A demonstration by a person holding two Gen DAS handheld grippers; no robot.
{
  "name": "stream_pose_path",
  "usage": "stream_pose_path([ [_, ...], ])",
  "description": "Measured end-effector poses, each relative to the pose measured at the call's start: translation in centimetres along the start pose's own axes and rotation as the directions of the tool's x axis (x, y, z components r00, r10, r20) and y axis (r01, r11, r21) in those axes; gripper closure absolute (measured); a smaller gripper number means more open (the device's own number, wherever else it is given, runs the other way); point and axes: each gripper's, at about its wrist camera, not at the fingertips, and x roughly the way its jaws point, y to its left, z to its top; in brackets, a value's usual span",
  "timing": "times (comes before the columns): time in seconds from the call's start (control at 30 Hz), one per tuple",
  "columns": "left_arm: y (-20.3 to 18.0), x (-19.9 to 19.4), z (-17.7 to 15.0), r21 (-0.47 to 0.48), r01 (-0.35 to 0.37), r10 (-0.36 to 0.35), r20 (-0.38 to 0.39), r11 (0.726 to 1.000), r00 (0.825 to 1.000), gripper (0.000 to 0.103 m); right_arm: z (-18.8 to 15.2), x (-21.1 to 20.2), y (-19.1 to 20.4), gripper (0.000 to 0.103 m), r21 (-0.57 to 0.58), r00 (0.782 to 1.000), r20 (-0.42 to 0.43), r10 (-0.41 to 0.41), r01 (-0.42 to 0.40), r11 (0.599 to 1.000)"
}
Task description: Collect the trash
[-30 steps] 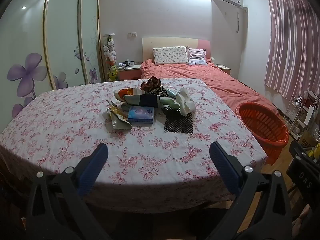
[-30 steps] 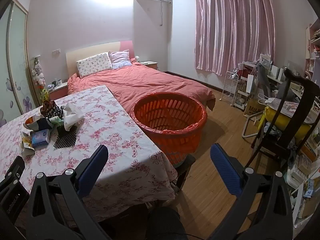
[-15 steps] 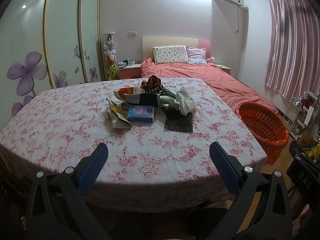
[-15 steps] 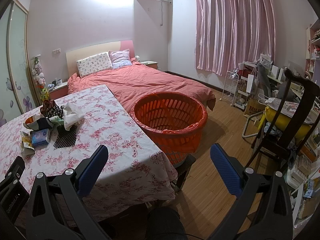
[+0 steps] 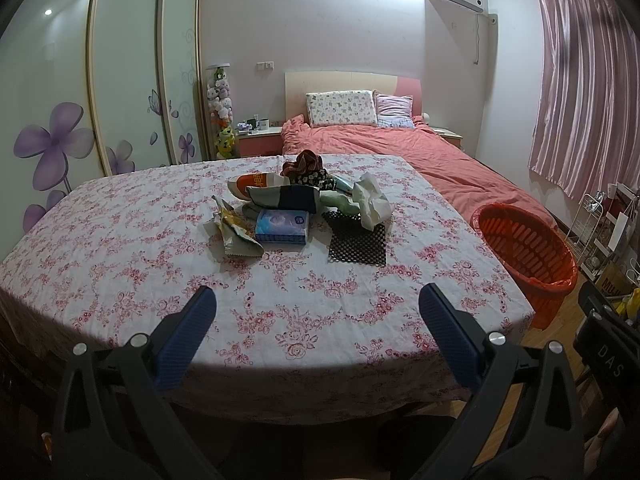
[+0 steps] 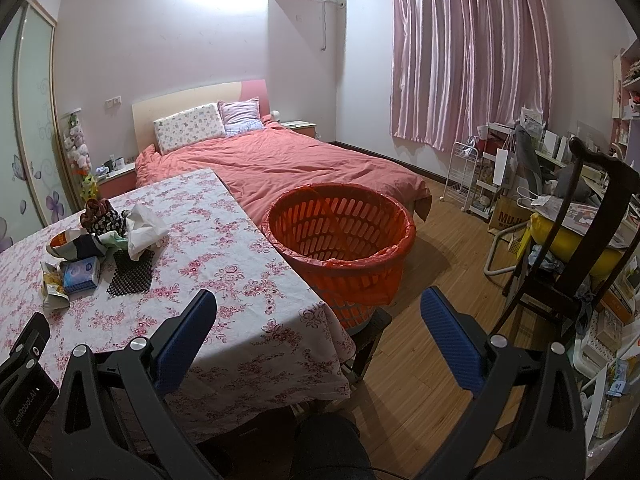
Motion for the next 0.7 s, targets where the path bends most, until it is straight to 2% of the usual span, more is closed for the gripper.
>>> stream_pose_path([
  [0.7,0.01,0.0,0.0,-0.001,0.001,-0.001,-0.004,1.0,1.0,0.004,0.0,0.12,0.13,0.002,-0.001,1.0,-0.003,-0.001,0.001,1.0],
])
